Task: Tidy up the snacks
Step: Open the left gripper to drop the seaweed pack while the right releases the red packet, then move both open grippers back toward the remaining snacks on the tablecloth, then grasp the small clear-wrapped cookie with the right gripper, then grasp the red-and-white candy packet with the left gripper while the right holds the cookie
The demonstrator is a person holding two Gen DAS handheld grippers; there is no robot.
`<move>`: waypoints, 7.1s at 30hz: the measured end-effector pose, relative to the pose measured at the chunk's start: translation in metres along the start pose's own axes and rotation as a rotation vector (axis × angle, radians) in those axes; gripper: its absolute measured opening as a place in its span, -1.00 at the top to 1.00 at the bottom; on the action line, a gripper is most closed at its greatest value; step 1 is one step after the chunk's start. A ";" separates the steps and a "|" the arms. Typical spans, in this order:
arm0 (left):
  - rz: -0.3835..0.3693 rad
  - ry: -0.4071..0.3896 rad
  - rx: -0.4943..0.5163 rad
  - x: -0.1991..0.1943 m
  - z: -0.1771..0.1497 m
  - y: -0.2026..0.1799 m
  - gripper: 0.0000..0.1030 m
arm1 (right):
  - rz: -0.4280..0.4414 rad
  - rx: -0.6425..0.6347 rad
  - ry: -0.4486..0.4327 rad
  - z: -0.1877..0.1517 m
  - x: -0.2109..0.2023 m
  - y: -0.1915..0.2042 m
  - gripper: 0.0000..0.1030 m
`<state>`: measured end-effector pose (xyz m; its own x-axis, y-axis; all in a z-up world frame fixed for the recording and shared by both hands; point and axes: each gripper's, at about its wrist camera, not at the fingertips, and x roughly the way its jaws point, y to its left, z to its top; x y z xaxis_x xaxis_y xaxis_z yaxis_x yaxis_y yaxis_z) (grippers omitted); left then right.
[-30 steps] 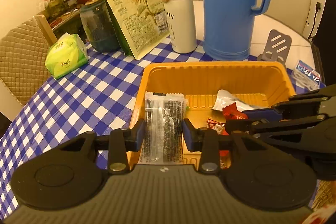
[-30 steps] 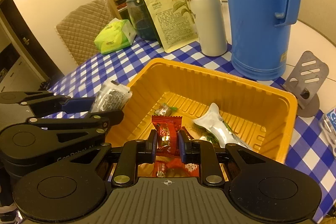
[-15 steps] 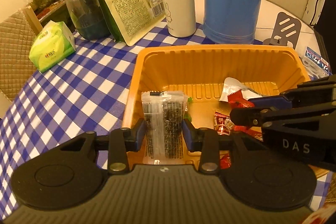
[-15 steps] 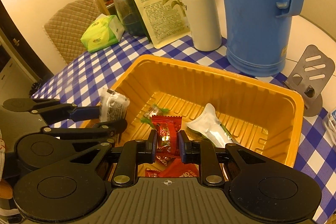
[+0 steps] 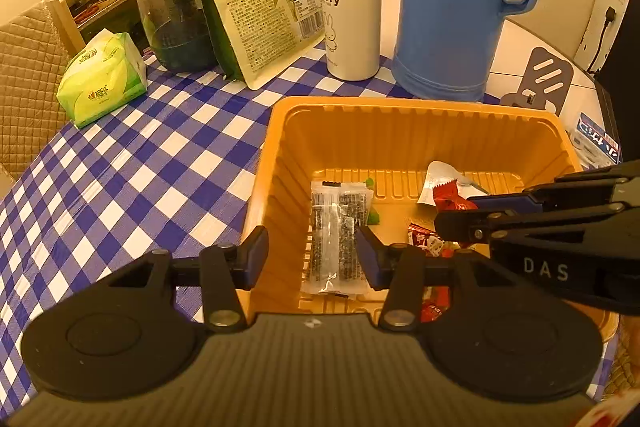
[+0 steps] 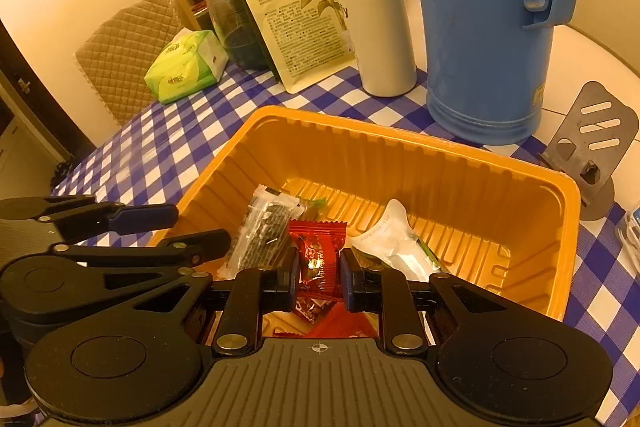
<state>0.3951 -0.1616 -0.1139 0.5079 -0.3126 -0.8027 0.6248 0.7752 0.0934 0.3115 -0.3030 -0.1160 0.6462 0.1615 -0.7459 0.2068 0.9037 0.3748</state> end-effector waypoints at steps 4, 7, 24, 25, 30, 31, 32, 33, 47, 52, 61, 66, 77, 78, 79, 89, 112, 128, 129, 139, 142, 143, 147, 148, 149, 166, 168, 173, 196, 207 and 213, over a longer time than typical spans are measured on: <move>0.003 0.001 -0.013 -0.002 0.000 0.002 0.12 | -0.003 -0.003 -0.005 0.003 0.002 0.001 0.58; 0.000 -0.005 -0.021 -0.005 0.000 0.002 0.12 | -0.004 -0.004 -0.007 0.005 0.005 0.002 0.58; 0.028 -0.010 -0.072 -0.021 -0.010 0.005 -0.05 | 0.022 0.033 -0.040 0.009 -0.002 -0.007 -0.34; 0.029 -0.012 -0.077 -0.023 -0.010 0.004 -0.08 | 0.024 0.038 -0.040 0.008 -0.004 -0.009 -0.35; 0.039 -0.028 -0.101 -0.035 -0.012 0.001 -0.19 | 0.025 0.050 -0.044 0.001 -0.018 -0.019 -0.58; 0.038 -0.031 -0.106 -0.037 -0.012 0.000 -0.21 | 0.026 0.047 -0.046 0.000 -0.021 -0.021 -0.59; 0.037 -0.035 -0.114 -0.040 -0.013 -0.001 -0.22 | 0.024 0.043 -0.048 -0.001 -0.025 -0.023 -0.60; 0.036 -0.038 -0.122 -0.043 -0.013 -0.002 -0.25 | 0.023 0.040 -0.052 -0.002 -0.028 -0.024 -0.61; 0.072 -0.099 -0.218 -0.103 -0.028 -0.023 -0.37 | 0.024 -0.006 -0.113 -0.023 -0.091 -0.036 -0.67; 0.100 -0.099 -0.264 -0.125 -0.046 -0.028 -0.38 | 0.058 -0.025 -0.111 -0.036 -0.112 -0.036 -0.67; 0.153 -0.067 -0.360 -0.160 -0.091 -0.037 -0.38 | 0.098 -0.076 -0.053 -0.062 -0.135 -0.034 -0.67; 0.173 -0.047 -0.400 -0.177 -0.116 -0.042 -0.38 | 0.119 -0.105 -0.023 -0.074 -0.143 -0.031 -0.67; 0.223 -0.002 -0.482 -0.206 -0.166 -0.060 -0.37 | 0.172 -0.175 0.049 -0.101 -0.156 -0.022 -0.67; 0.227 0.002 -0.489 -0.208 -0.170 -0.062 -0.37 | 0.176 -0.185 0.061 -0.105 -0.156 -0.020 -0.67; 0.232 0.007 -0.498 -0.210 -0.174 -0.064 -0.37 | 0.180 -0.193 0.070 -0.107 -0.156 -0.019 -0.67; 0.275 0.054 -0.568 -0.223 -0.213 -0.076 -0.37 | 0.221 -0.296 0.169 -0.133 -0.149 0.000 -0.67; 0.390 0.131 -0.696 -0.228 -0.262 -0.041 -0.37 | 0.310 -0.500 0.308 -0.154 -0.098 0.071 -0.67; 0.444 0.154 -0.767 -0.221 -0.277 0.029 -0.37 | 0.269 -0.483 0.284 -0.129 -0.049 0.112 -0.67; 0.444 0.149 -0.767 -0.219 -0.276 0.034 -0.37 | 0.261 -0.472 0.279 -0.126 -0.045 0.112 -0.67; 0.414 0.102 -0.728 -0.188 -0.259 0.074 -0.36 | 0.229 -0.388 0.190 -0.104 -0.006 0.123 -0.64; 0.400 0.092 -0.717 -0.178 -0.254 0.083 -0.34 | 0.245 -0.377 0.167 -0.100 0.004 0.130 -0.42; 0.395 0.090 -0.715 -0.174 -0.253 0.086 -0.33 | 0.249 -0.373 0.162 -0.099 0.008 0.133 -0.40; 0.378 0.087 -0.704 -0.161 -0.247 0.097 -0.28 | 0.263 -0.366 0.150 -0.097 0.024 0.145 -0.21; 0.375 0.086 -0.700 -0.158 -0.246 0.099 -0.28 | 0.266 -0.365 0.152 -0.097 0.028 0.148 -0.17; 0.372 0.086 -0.696 -0.155 -0.244 0.102 -0.27 | 0.264 -0.365 0.155 -0.096 0.032 0.151 -0.12; 0.325 0.079 -0.700 -0.133 -0.241 0.126 -0.23 | 0.161 -0.356 0.100 -0.090 0.073 0.173 0.20; 0.320 0.081 -0.702 -0.131 -0.241 0.127 -0.20 | 0.149 -0.378 0.088 -0.090 0.075 0.177 0.22; 0.313 0.077 -0.699 -0.129 -0.239 0.127 -0.17 | 0.120 -0.452 0.058 -0.096 0.077 0.184 0.38; 0.283 0.003 -0.649 -0.085 -0.199 0.120 0.04 | 0.148 -0.478 0.055 -0.093 0.075 0.167 0.58; 0.322 0.038 -0.618 -0.058 -0.185 0.130 0.23 | 0.155 -0.475 0.051 -0.095 0.074 0.166 0.58; 0.332 0.072 -0.611 -0.055 -0.189 0.131 0.45 | 0.150 -0.484 0.049 -0.096 0.074 0.168 0.58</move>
<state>0.3369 0.0608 -0.1694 0.5600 0.0151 -0.8284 -0.0132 0.9999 0.0093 0.3236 -0.1009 -0.1604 0.6051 0.3112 -0.7328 -0.2573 0.9475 0.1899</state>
